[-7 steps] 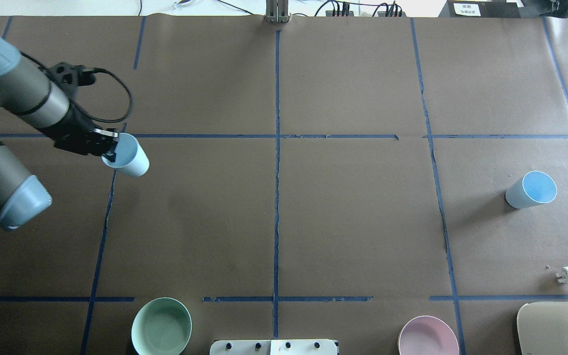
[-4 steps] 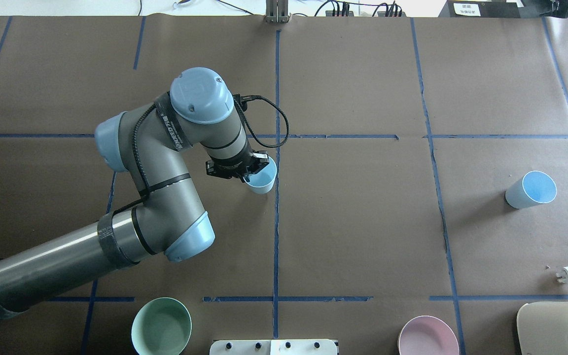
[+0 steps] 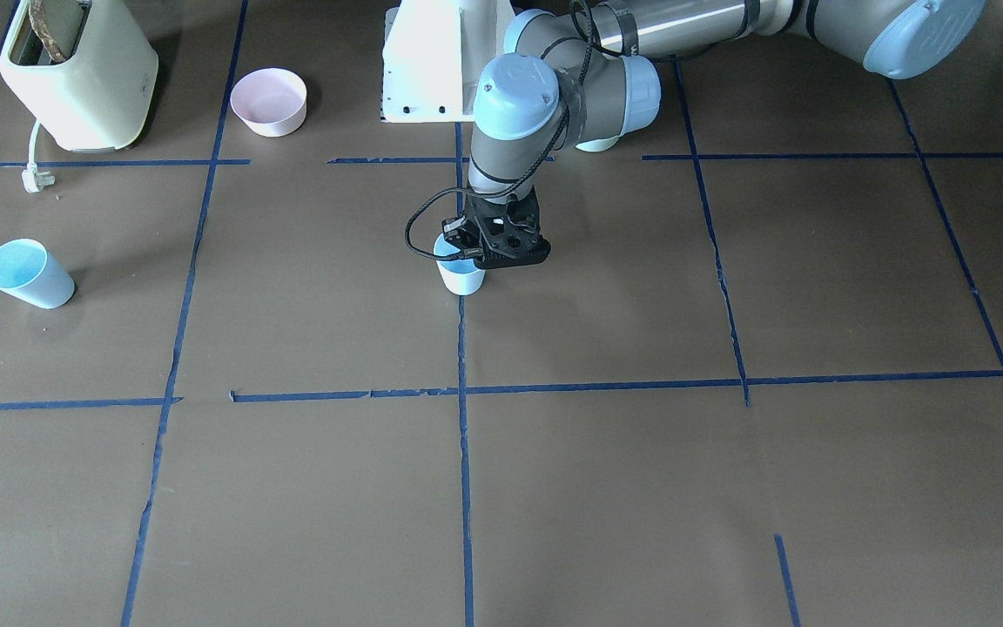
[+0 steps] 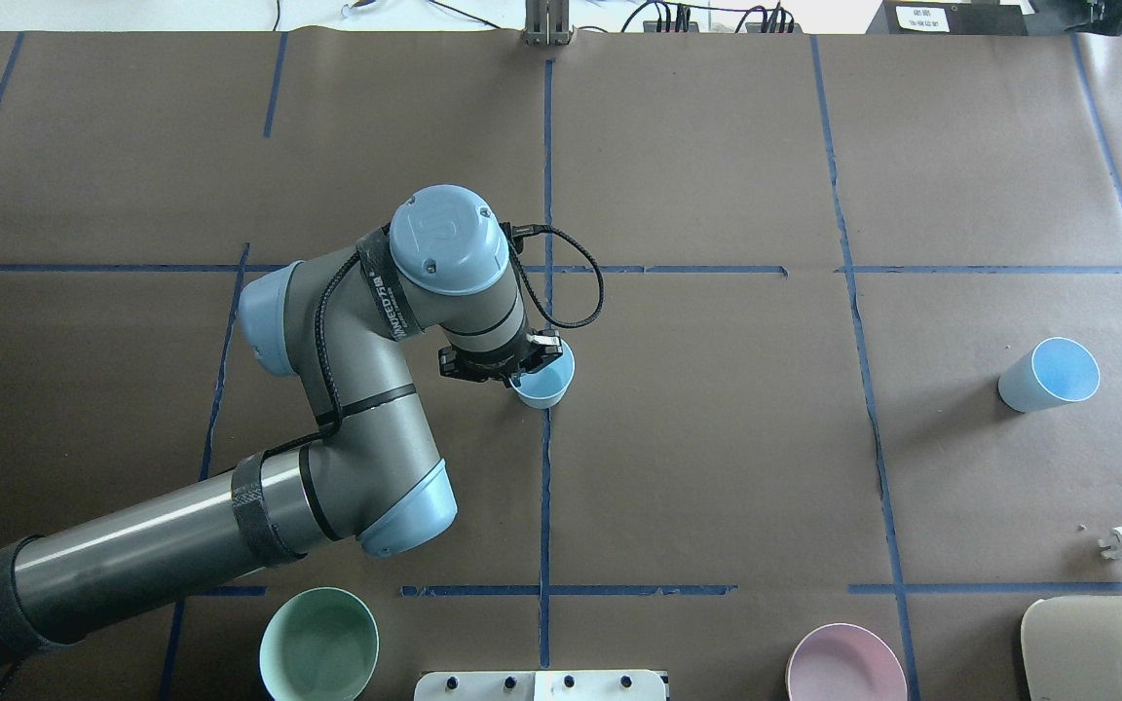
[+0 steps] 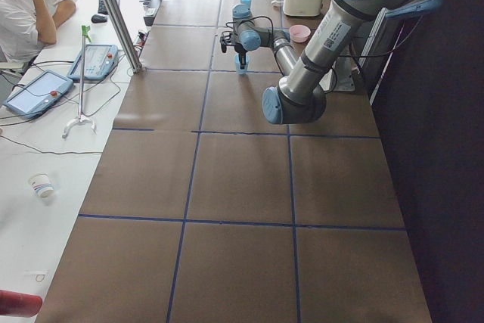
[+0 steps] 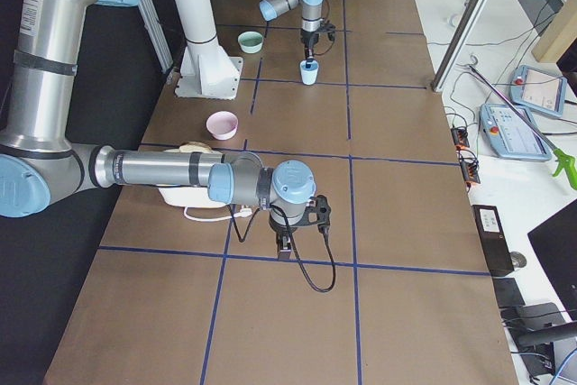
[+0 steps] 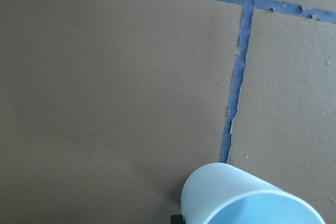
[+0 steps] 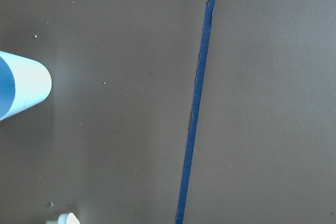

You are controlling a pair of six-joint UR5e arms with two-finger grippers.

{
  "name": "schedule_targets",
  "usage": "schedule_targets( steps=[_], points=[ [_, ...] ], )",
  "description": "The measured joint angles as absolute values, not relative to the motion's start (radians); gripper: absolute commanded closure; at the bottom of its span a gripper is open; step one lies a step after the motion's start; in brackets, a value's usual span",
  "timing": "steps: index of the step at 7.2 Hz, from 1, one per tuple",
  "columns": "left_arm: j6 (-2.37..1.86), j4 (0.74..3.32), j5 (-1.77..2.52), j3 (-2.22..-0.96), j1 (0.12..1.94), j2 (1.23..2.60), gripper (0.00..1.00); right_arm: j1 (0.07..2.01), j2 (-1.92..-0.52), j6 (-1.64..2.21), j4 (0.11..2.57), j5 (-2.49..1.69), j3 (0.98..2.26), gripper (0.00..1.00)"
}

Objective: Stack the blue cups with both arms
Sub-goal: 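Carry the cup with the left gripper to the table center and lower it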

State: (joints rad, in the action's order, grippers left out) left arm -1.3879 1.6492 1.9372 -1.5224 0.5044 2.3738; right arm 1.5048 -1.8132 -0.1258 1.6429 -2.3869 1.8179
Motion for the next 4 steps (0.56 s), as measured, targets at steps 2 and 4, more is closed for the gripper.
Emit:
schedule_targets(
  steps=[2,4],
  points=[
    [-1.39,1.697,1.936,-1.516,0.496,2.361,0.0,1.505,-1.813,-0.126,1.643,-2.387,1.818,0.0],
    [-1.388,1.713,1.937,-1.525,0.497,2.356,0.0,1.505,-1.813,-0.126,1.643,-2.387,1.818,0.0]
  ],
)
